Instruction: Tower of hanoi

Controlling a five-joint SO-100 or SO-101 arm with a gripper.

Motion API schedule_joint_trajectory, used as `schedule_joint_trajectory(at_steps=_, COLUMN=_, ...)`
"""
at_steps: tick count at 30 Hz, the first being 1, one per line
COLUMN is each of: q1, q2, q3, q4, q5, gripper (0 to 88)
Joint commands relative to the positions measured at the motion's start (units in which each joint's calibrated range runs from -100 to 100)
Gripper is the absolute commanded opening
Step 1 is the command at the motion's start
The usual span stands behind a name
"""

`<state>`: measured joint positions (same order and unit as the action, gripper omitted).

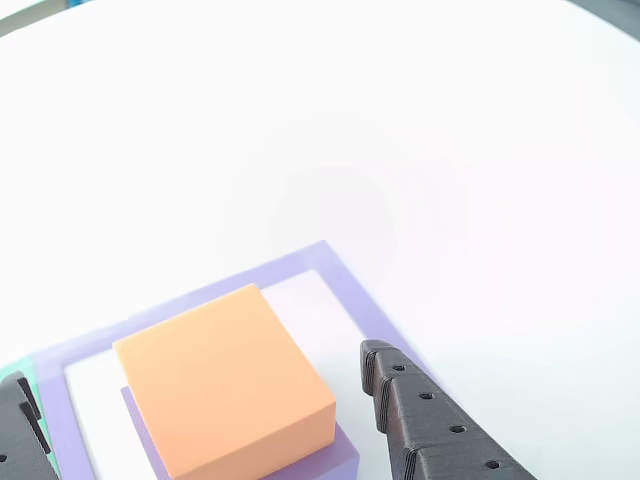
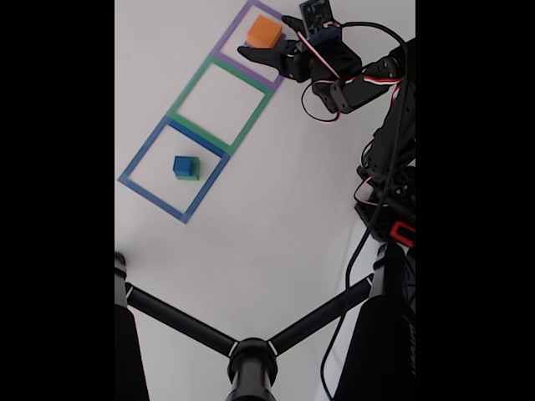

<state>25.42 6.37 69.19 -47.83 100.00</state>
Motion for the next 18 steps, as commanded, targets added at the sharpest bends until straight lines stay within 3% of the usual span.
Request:
schedule_joint_trajectory(at_steps=1, q1=-0.4, q2=0.4, q3=-1.8, q4=-2.1, q5=0.0, gripper=38.0)
schedule_joint_trajectory(at_steps=18, q1=-1.1, q2=3.1, q3=-2.9, q4=-3.6, q5=0.0, gripper=31.4)
